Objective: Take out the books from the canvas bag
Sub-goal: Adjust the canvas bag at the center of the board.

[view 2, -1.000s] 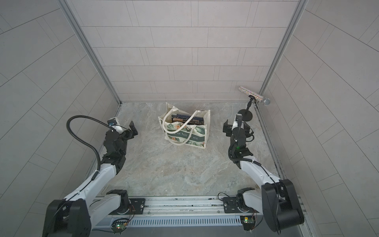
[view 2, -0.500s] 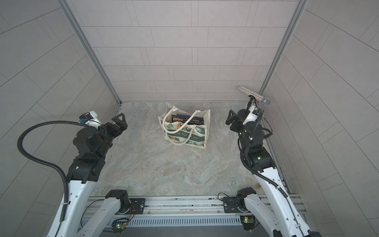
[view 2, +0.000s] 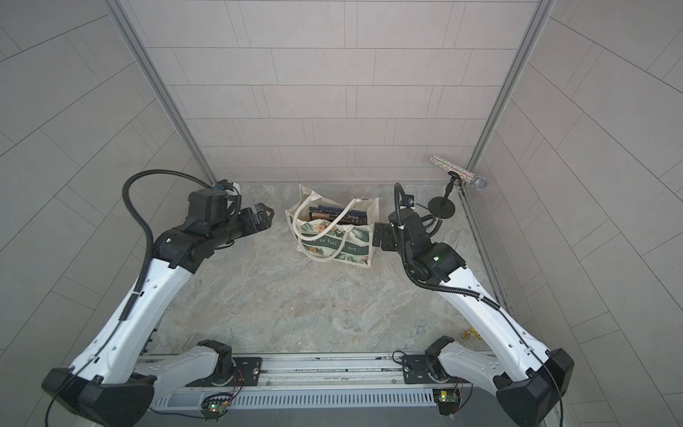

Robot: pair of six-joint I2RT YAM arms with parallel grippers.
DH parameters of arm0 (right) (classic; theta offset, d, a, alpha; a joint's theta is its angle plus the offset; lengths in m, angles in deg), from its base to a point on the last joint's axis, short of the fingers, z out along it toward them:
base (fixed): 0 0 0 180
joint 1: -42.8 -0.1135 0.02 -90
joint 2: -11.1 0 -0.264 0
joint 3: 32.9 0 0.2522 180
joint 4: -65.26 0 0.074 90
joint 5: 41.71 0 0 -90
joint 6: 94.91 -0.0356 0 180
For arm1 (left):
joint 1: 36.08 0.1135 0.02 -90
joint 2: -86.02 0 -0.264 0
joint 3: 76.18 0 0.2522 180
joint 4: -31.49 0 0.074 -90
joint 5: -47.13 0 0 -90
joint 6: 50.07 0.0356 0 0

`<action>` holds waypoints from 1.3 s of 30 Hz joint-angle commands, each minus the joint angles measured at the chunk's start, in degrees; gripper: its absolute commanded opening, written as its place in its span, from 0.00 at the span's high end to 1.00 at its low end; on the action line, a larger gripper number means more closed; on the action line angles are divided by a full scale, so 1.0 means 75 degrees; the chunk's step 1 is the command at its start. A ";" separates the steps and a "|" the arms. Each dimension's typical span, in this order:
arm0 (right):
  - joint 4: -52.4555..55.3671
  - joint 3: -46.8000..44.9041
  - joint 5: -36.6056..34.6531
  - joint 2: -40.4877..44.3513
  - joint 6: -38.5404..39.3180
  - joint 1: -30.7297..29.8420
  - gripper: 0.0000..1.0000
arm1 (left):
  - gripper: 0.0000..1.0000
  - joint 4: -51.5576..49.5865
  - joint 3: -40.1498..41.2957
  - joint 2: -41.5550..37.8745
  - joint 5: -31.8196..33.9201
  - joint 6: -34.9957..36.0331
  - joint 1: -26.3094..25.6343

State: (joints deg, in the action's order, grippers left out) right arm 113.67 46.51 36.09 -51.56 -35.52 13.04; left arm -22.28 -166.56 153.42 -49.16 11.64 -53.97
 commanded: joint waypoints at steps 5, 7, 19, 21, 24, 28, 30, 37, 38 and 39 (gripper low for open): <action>0.0599 0.1252 0.0654 -0.0964 0.0148 -0.0132 0.00 | 0.00 -0.0913 -0.1466 0.1497 0.0293 0.0989 -0.0549; 0.0720 0.1482 0.0679 -0.1212 0.0193 -0.0132 0.00 | 0.00 -0.0979 -0.1755 0.1787 0.0494 0.1077 -0.0670; 0.1115 0.2482 0.0797 -0.2589 0.0504 -0.0121 0.01 | 0.07 -0.1791 -0.3648 0.3864 0.1414 0.1675 -0.0870; 0.1098 0.2536 0.0808 -0.2761 0.0509 -0.0122 0.01 | 0.09 -0.1799 -0.3671 0.4075 0.1651 0.1745 -0.0869; 0.1158 0.2634 0.0753 -0.3003 0.0558 -0.0122 0.01 | 0.14 -0.1744 -0.3733 0.4355 0.1740 0.1760 -0.0867; 0.1117 0.2684 0.0766 -0.3300 0.0648 -0.0082 0.03 | 0.21 -0.1626 -0.3805 0.4664 0.1603 0.1629 -0.0898; 0.1141 0.2742 0.0935 -0.3514 0.0648 -0.0027 0.05 | 0.22 -0.1569 -0.3800 0.4790 0.1582 0.1565 -0.0907; 0.1211 0.2919 0.0936 -0.4057 0.0674 0.0009 0.09 | 0.24 -0.1521 -0.3880 0.5087 0.1617 0.1673 -0.0908; 0.1209 0.2919 0.0937 -0.4088 0.0672 0.0022 0.10 | 0.24 -0.1507 -0.3890 0.5088 0.1650 0.1686 -0.0908; 0.1183 0.2910 0.0923 -0.4120 0.0670 0.0029 0.12 | 0.26 -0.1497 -0.3905 0.5088 0.1697 0.1710 -0.0914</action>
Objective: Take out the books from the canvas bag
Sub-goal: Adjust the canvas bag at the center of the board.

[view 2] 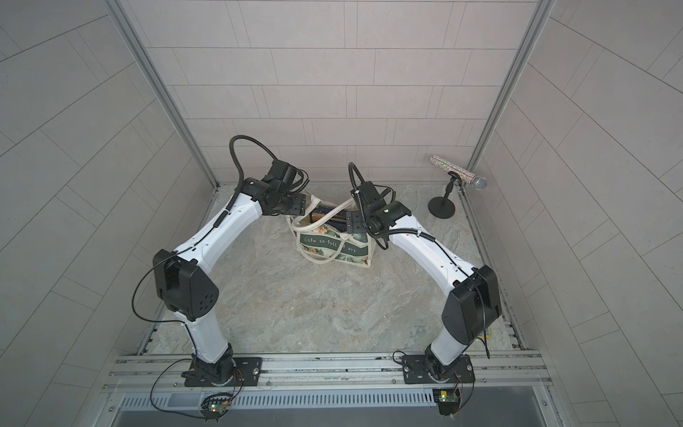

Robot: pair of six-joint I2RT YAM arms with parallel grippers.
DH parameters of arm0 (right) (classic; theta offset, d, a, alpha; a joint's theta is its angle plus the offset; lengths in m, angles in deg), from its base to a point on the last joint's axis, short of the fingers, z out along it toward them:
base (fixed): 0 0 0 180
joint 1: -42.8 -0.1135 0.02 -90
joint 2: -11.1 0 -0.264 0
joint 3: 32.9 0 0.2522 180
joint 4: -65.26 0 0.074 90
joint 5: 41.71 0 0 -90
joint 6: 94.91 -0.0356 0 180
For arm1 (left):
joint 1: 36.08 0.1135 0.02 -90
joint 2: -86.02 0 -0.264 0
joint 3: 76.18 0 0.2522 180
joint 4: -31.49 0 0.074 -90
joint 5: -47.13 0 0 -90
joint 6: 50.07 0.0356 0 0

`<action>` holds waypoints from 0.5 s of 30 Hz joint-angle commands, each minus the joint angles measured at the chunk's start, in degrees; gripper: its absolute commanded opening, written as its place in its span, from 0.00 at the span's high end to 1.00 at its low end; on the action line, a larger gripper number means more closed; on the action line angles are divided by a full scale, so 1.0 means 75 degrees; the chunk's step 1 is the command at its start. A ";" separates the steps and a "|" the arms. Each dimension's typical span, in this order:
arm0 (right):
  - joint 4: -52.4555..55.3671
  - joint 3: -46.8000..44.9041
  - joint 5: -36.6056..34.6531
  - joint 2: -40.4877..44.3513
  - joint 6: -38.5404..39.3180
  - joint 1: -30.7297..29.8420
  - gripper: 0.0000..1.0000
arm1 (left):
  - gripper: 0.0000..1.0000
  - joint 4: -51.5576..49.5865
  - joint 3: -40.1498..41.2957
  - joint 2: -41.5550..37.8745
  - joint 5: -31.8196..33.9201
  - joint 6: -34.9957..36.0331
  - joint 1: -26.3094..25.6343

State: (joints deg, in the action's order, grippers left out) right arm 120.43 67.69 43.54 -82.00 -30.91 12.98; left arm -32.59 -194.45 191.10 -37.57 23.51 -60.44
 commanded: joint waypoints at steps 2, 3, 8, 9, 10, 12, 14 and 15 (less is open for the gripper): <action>0.0241 0.0072 -0.0049 -0.0120 0.0037 0.0068 0.14 | 0.28 -0.0115 -0.0231 0.0083 0.0150 0.0154 -0.0045; 0.0211 0.0050 -0.0023 -0.0156 0.0033 0.0080 0.15 | 0.28 -0.0122 -0.0270 0.0119 0.0137 0.0157 -0.0049; 0.0216 0.0075 -0.0271 -0.0163 0.0030 0.0100 0.20 | 0.33 -0.0102 -0.0339 0.0173 0.0130 0.0154 -0.0052; 0.0150 0.0013 -0.0293 -0.0111 0.0047 0.0109 0.22 | 0.35 -0.0047 -0.0310 0.0158 0.0067 0.0162 -0.0045; 0.0024 -0.0069 -0.0294 -0.0062 0.0069 0.0121 0.23 | 0.35 -0.0029 -0.0298 0.0129 -0.0067 0.0151 -0.0049; -0.0122 -0.0199 -0.0269 -0.0005 0.0056 0.0133 0.23 | 0.28 0.0018 -0.0293 0.0077 -0.0347 0.0096 -0.0045; -0.0141 -0.0210 -0.0248 0.0002 0.0059 0.0137 0.23 | 0.22 0.0079 -0.0305 -0.0004 -0.0509 0.0068 -0.0046; -0.0142 -0.0210 -0.0239 0.0023 0.0059 0.0133 0.23 | 0.21 0.0135 -0.0277 -0.0077 -0.0565 0.0080 -0.0045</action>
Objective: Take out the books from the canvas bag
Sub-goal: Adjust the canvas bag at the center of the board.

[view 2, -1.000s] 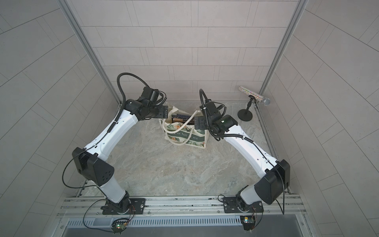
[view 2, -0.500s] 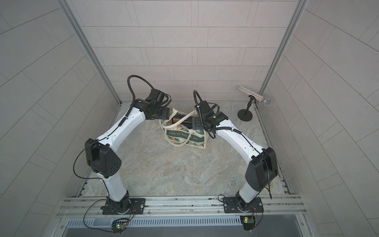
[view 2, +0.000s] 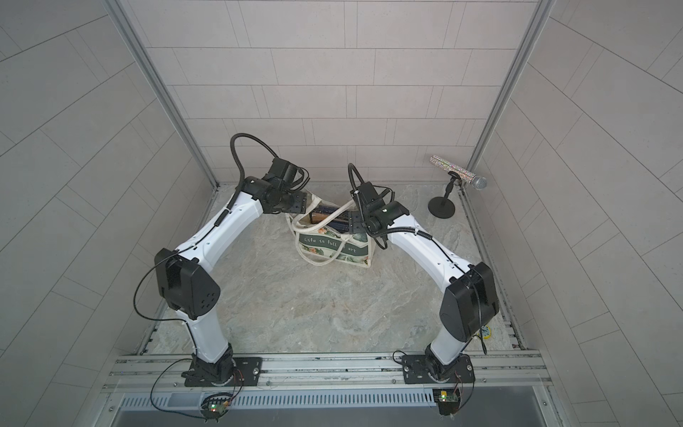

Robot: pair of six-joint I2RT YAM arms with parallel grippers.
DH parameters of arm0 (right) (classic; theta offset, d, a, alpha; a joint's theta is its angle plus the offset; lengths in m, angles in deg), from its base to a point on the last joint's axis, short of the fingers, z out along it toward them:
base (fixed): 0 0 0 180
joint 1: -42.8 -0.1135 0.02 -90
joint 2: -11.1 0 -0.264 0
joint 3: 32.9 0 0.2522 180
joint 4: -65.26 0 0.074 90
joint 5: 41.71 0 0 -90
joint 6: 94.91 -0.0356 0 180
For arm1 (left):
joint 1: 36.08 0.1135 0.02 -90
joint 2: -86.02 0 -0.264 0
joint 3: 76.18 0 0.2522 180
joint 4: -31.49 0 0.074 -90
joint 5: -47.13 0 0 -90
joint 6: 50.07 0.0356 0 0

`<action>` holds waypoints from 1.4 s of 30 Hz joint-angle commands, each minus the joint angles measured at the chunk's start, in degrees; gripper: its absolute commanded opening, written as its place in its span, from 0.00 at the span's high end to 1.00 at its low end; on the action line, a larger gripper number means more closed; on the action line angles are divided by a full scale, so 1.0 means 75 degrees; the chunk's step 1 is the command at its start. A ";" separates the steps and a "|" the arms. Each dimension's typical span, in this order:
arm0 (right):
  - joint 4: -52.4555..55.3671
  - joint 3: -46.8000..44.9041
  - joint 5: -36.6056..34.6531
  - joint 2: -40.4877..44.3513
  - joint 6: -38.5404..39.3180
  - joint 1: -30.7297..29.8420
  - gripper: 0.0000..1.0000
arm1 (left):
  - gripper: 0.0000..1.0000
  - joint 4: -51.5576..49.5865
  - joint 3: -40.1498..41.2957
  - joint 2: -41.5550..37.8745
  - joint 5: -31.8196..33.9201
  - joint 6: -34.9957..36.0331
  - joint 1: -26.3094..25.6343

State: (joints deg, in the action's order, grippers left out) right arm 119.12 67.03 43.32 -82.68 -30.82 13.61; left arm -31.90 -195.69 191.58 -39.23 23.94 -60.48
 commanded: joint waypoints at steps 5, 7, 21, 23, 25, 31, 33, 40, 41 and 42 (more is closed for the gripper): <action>-0.0006 -0.0110 -0.0145 0.0165 0.0092 0.0061 0.22 | 0.20 0.0082 -0.0065 -0.0231 -0.0429 0.0229 -0.0063; -0.0015 -0.0134 -0.0074 0.0164 0.0101 0.0057 0.22 | 0.25 0.0148 0.0001 -0.0297 0.0029 0.0257 -0.0069; -0.0012 -0.0254 -0.0154 -0.0006 0.0046 0.0061 0.71 | 1.00 -0.0042 -0.0148 0.0021 -0.0042 0.0138 -0.0066; -0.0017 -0.0229 -0.0156 -0.0055 0.0033 0.0063 0.77 | 1.00 -0.0042 -0.0089 -0.0147 -0.0039 -0.0033 -0.0063; 0.0056 -0.0089 -0.0132 -0.0181 0.0031 0.0061 0.82 | 1.00 0.0117 0.0126 -0.0386 -0.0094 -0.0213 -0.0063; 0.0496 0.0826 0.0318 -0.0613 0.0086 0.0043 1.00 | 1.00 0.1936 0.1924 -0.1664 0.0134 -0.0725 -0.0063; 0.0439 0.0932 0.0433 -0.0550 0.0159 -0.0026 1.00 | 1.00 0.2326 0.2449 -0.2091 0.0432 -0.0850 -0.0063; -0.0476 -0.0300 0.0815 0.0370 0.0082 -0.0266 1.00 | 1.00 0.3114 0.4079 -0.3180 0.0535 -0.1674 -0.0063; -0.0573 -0.0545 0.0762 0.0509 0.0077 -0.0312 1.00 | 1.00 0.3217 0.4350 -0.3334 0.0515 -0.1891 -0.0063; -0.0643 -0.0794 0.0686 0.0638 0.0064 -0.0356 1.00 | 1.00 0.3259 0.4603 -0.3502 0.0482 -0.2114 -0.0074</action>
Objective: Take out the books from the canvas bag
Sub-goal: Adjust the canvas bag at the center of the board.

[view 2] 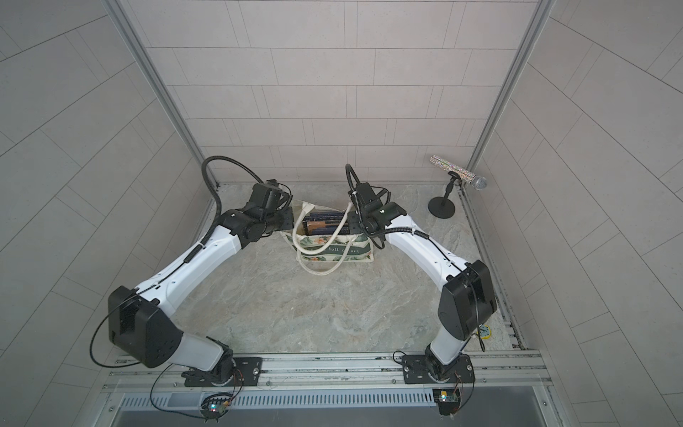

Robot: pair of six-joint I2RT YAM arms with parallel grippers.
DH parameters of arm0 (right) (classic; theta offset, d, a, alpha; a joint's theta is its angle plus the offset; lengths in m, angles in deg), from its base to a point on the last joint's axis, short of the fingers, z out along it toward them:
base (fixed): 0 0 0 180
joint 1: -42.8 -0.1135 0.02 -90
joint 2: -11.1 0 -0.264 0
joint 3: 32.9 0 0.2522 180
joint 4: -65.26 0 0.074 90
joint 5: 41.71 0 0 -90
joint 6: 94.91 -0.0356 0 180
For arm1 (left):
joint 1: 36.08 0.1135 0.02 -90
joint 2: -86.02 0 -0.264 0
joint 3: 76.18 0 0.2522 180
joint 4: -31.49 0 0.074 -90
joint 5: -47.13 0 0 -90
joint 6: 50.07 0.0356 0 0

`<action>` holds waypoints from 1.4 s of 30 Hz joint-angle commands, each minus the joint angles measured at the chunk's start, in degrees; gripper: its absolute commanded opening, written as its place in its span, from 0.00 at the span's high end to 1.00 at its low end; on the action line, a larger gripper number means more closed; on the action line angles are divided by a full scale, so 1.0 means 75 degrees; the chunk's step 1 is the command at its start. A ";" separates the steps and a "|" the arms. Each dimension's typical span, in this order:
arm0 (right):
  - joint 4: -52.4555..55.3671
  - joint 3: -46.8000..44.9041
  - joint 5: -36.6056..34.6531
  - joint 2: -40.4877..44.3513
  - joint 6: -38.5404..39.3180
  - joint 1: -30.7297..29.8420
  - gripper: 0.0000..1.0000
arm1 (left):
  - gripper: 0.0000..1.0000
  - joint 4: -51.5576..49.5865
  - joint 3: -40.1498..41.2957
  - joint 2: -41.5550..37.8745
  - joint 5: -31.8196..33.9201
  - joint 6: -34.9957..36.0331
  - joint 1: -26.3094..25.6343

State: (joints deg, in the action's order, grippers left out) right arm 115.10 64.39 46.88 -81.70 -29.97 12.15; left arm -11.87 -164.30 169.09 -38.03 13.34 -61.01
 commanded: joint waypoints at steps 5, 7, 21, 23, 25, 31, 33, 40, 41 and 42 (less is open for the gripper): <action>-0.0445 -0.1590 -0.0064 0.1225 -0.0207 -0.0361 1.00 | 1.00 0.0864 0.1640 -0.1326 -0.0105 -0.1537 -0.0125; -0.0647 -0.2166 -0.0091 0.1559 -0.0320 -0.0395 1.00 | 1.00 0.0943 0.2089 -0.1654 -0.0173 -0.1643 -0.0285; -0.2601 -0.5931 -0.0341 0.3114 -0.1086 -0.0508 1.00 | 1.00 0.1756 0.5275 -0.3876 0.0925 -0.2338 -0.1943; -0.2959 -0.6107 -0.0342 0.2818 -0.1068 -0.0508 1.00 | 1.00 0.1954 0.5527 -0.3859 0.1022 -0.2297 -0.2062; -0.3098 -0.6027 -0.0396 0.2447 -0.0962 -0.0513 1.00 | 1.00 0.2301 0.5837 -0.3813 0.0954 -0.2366 -0.2067; -0.3309 -0.5426 -0.0661 0.1211 -0.0821 -0.0506 1.00 | 1.00 0.3483 0.6487 -0.3292 0.1024 -0.2340 -0.2073; -0.3374 -0.5154 -0.0786 0.0767 -0.0868 -0.0424 1.00 | 1.00 0.3789 0.6481 -0.2959 0.1124 -0.2299 -0.2067; -0.3677 -0.4421 -0.0292 -0.0262 -0.0924 0.0021 1.00 | 1.00 0.5379 0.6767 -0.2312 0.1156 -0.2199 -0.2036; -0.3617 -0.4337 -0.0329 -0.0257 -0.0870 0.0027 1.00 | 1.00 0.5458 0.6775 -0.2346 0.1056 -0.2137 -0.2032; -0.3588 -0.4327 -0.0432 -0.0198 -0.0873 0.0033 1.00 | 1.00 0.5474 0.6796 -0.2383 0.1014 -0.2062 -0.2032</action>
State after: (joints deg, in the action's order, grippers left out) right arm 75.75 34.90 42.27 -78.99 -35.28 11.60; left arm 30.40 -115.78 150.42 -29.51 -3.81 -76.61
